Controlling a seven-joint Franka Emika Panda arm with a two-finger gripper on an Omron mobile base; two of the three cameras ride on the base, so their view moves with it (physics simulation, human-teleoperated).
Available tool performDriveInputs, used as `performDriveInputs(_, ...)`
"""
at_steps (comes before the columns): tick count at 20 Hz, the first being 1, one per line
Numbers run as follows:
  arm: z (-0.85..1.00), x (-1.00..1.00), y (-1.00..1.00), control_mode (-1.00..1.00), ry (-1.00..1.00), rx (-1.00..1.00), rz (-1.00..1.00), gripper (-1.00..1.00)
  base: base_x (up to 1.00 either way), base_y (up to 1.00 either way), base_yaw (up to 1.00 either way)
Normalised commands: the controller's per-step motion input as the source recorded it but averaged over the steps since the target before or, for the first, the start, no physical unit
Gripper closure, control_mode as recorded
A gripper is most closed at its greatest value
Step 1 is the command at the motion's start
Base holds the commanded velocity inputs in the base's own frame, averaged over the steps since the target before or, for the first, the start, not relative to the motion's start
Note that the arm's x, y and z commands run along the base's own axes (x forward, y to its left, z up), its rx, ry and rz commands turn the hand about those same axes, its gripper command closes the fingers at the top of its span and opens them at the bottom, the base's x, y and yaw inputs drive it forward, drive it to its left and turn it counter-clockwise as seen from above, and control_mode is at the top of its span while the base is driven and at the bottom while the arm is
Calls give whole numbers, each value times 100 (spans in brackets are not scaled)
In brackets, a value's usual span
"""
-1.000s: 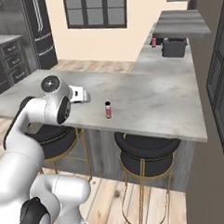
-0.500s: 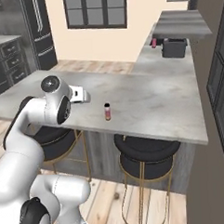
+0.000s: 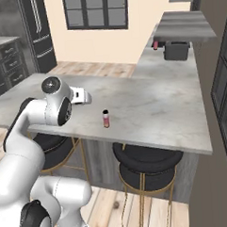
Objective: Place the large bottle from the dining counter next to the other large bottle outside the sink, and place the small bottle from the dining counter next to the other small bottle inside the sink.
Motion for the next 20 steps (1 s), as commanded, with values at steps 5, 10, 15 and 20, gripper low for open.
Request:
performDriveInputs(5,0,0,0,100,0,0,0,-100,33,-5,0)
performDriveInputs(10,0,0,0,100,0,0,0,-100,29,-4,0)
performDriveInputs(15,0,0,0,100,0,0,0,-100,28,-5,0)
performDriveInputs(20,0,0,0,100,0,0,0,-100,33,-7,0)
